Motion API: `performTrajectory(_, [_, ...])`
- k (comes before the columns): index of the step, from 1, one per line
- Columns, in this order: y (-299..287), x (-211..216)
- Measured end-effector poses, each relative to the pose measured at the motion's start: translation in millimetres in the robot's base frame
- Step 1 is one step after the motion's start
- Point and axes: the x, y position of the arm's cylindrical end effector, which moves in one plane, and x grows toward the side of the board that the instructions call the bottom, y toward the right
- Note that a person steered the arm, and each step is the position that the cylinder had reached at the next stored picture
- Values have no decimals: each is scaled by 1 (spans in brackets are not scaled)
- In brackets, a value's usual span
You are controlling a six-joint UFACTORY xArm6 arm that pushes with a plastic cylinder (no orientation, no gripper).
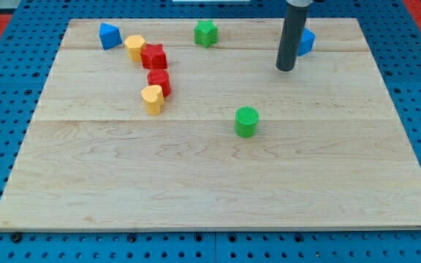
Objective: Move the yellow hexagon towards center right
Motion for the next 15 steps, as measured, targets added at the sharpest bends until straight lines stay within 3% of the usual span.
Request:
performTrajectory(1, [-1,0])
performTrajectory(3, [-168,-44])
performTrajectory(5, [-258,-80])
performTrajectory(6, [-310,-49])
performTrajectory(7, [-347,17])
performTrajectory(8, [-359,27])
performTrajectory(9, [-347,-38])
performTrajectory(10, [-310,-36])
performTrajectory(11, [-317,46])
performTrajectory(12, [-350,67])
performTrajectory(13, [-319,37])
performTrajectory(15, [-283,37])
